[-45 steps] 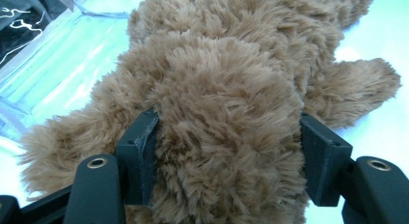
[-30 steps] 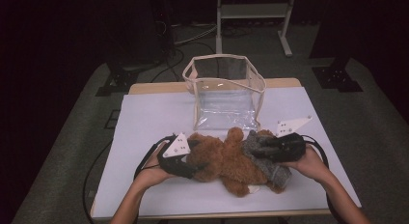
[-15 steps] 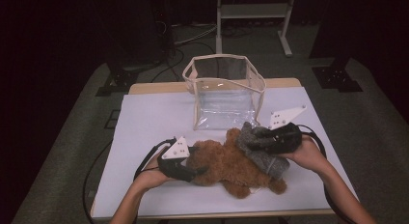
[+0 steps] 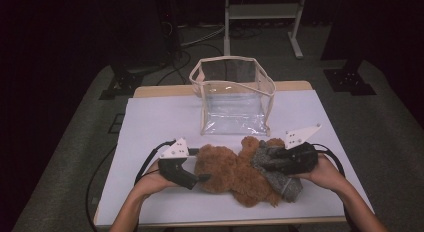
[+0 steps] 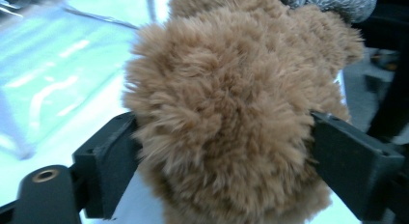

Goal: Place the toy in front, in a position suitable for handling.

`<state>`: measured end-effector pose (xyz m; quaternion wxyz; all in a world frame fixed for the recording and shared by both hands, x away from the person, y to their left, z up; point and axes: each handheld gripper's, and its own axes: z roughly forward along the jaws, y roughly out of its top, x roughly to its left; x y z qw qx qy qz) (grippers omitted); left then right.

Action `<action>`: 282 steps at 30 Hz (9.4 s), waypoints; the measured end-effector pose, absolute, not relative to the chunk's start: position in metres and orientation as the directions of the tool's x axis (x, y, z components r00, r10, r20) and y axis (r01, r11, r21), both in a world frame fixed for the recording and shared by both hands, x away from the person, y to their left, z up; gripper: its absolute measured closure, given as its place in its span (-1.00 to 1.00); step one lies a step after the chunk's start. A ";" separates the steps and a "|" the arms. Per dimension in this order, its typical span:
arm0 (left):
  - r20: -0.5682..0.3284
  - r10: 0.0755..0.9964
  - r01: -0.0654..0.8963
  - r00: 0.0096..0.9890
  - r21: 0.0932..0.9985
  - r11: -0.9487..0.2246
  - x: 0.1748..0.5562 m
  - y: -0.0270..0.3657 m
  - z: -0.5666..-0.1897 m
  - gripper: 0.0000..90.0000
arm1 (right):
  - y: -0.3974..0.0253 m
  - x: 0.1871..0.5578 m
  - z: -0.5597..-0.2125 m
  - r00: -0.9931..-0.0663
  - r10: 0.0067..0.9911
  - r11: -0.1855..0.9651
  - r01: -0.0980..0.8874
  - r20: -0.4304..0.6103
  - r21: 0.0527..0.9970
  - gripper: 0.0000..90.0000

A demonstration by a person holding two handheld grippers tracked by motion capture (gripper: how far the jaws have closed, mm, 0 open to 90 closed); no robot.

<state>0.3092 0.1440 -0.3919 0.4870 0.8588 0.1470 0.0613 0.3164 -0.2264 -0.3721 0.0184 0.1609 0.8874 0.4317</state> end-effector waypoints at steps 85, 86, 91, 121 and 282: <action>0.214 0.144 -0.112 0.966 0.852 -0.511 0.317 0.053 -0.269 -0.22 | -0.226 0.320 -0.242 -0.957 0.288 0.415 0.100 -0.026 0.904 0.55; 0.218 0.140 -0.117 0.966 0.849 -0.515 0.318 0.048 -0.269 -0.23 | -0.226 0.321 -0.235 -0.958 0.283 0.438 0.089 -0.043 0.895 0.54; 0.214 0.106 -0.133 0.971 0.854 -0.504 0.326 0.025 -0.267 -0.25 | -0.221 0.332 -0.210 -0.962 0.258 0.506 0.060 -0.084 0.860 0.54; 0.107 0.163 -0.027 0.981 0.902 -0.430 0.334 0.043 -0.286 -0.03 | -0.224 0.347 -0.225 -0.968 0.248 0.552 0.125 -0.020 0.824 0.55; 0.138 0.455 0.133 0.880 0.847 -0.515 0.324 0.172 -0.366 -0.36 | -0.200 0.358 -0.387 -0.926 0.356 0.448 0.288 0.127 0.846 0.49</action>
